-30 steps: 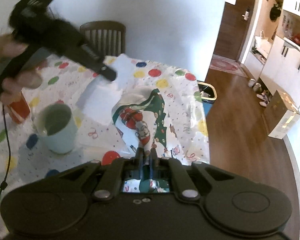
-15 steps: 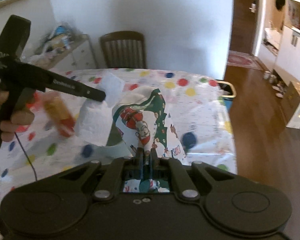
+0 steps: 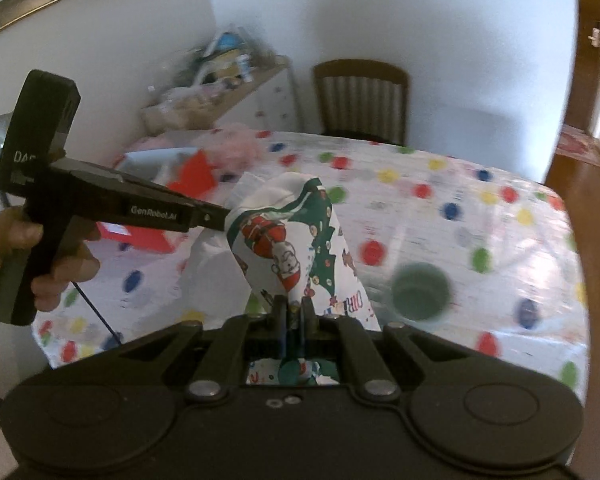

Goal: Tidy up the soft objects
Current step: 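Lift and carry the Christmas-print bag with both grippers over the shoebox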

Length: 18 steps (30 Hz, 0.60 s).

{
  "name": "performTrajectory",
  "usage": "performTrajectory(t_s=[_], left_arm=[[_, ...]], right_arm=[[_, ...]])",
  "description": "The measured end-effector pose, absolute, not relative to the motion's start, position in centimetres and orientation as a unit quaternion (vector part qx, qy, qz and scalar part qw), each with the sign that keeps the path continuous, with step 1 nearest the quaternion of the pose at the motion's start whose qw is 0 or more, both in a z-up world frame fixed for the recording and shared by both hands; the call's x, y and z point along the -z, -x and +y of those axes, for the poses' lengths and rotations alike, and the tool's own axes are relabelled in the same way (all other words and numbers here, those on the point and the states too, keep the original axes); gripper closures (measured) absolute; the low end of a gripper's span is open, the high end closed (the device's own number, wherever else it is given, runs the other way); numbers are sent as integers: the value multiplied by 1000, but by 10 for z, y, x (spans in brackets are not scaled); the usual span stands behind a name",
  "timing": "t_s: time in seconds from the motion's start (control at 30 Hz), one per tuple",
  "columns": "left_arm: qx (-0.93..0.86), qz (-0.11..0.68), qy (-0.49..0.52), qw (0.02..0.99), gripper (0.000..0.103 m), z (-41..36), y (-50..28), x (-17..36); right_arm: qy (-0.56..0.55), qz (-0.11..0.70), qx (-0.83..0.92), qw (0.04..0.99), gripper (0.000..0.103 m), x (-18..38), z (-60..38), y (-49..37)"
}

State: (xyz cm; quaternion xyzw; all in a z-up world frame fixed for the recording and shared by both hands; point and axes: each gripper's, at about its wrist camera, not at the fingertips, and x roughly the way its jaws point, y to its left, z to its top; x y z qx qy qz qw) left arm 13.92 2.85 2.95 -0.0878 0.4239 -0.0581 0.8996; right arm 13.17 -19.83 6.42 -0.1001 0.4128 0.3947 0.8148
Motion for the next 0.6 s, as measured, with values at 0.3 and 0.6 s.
performTrajectory(t_s=[0.3,0.6], left_arm=[[-13,413,81,907,99,156,-93,-48],[-85,403,61,909,99,263,-66,-58]], right_arm=[[108,419,-438,788,98,-65,-62,-115],[103,405,-466,780,98,-70,52,-113]])
